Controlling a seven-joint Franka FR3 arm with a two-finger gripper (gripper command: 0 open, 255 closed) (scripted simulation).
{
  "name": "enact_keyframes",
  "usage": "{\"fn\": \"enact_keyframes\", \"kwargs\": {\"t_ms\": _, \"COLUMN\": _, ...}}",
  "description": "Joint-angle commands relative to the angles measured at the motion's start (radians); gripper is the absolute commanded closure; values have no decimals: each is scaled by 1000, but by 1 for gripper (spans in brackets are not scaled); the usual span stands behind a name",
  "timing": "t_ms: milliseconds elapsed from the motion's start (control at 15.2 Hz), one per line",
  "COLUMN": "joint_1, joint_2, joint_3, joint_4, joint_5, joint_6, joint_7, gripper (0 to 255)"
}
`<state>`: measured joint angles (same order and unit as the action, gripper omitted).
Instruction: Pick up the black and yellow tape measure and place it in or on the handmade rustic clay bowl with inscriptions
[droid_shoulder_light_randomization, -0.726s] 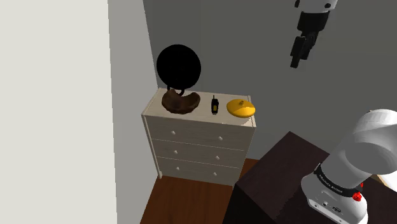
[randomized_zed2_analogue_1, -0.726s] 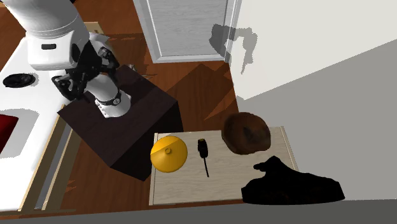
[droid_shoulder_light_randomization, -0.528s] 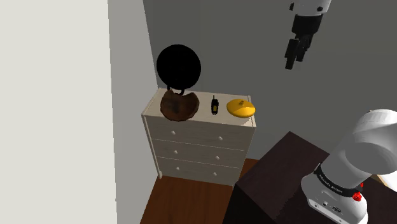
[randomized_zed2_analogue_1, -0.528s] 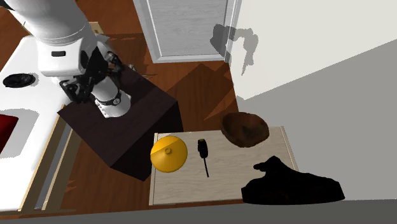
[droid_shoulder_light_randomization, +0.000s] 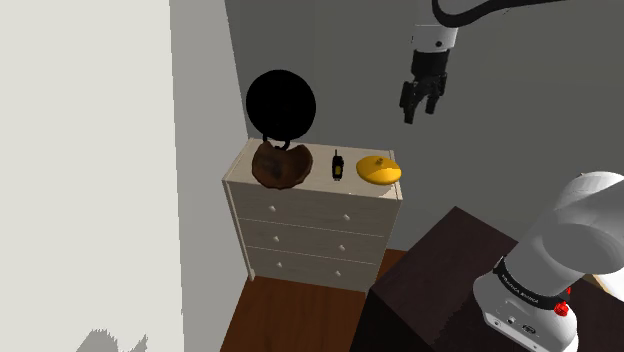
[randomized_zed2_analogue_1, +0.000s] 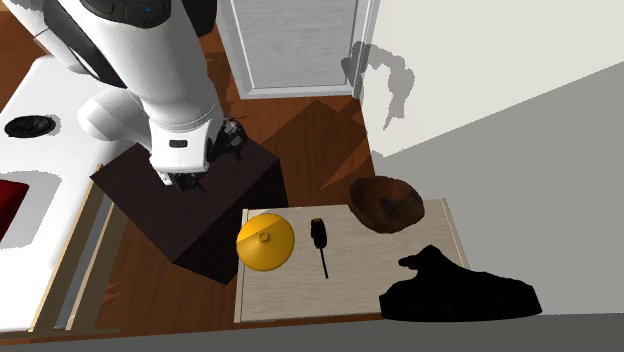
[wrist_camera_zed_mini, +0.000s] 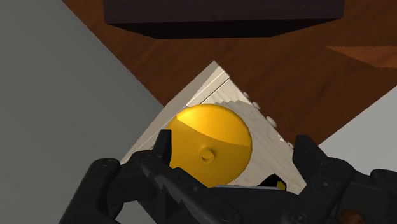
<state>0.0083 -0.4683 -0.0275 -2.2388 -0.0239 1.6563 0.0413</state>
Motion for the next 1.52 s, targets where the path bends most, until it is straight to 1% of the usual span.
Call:
{"fn": "enact_keyframes", "kwargs": {"t_ms": 0, "joint_1": 0, "joint_2": 70, "joint_3": 6, "joint_4": 15, "joint_5": 17, "joint_6": 46, "joint_7": 33, "gripper": 0}}
{"fn": "enact_keyframes", "kwargs": {"t_ms": 330, "joint_1": 3, "joint_2": 252, "joint_3": 18, "joint_4": 87, "joint_5": 59, "joint_6": 134, "joint_7": 109, "gripper": 0}}
{"fn": "enact_keyframes", "kwargs": {"t_ms": 726, "joint_1": 7, "joint_2": 481, "joint_3": 24, "joint_4": 216, "joint_5": 107, "joint_6": 210, "joint_7": 186, "gripper": 0}}
{"fn": "enact_keyframes", "kwargs": {"t_ms": 1122, "joint_1": 8, "joint_2": 716, "joint_3": 25, "joint_4": 391, "joint_5": 155, "joint_6": 249, "joint_7": 252, "gripper": 0}}
{"fn": "enact_keyframes", "kwargs": {"t_ms": 1452, "joint_1": 4, "joint_2": 918, "joint_3": 25, "joint_4": 575, "joint_5": 195, "joint_6": 252, "joint_7": 304, "gripper": 0}}
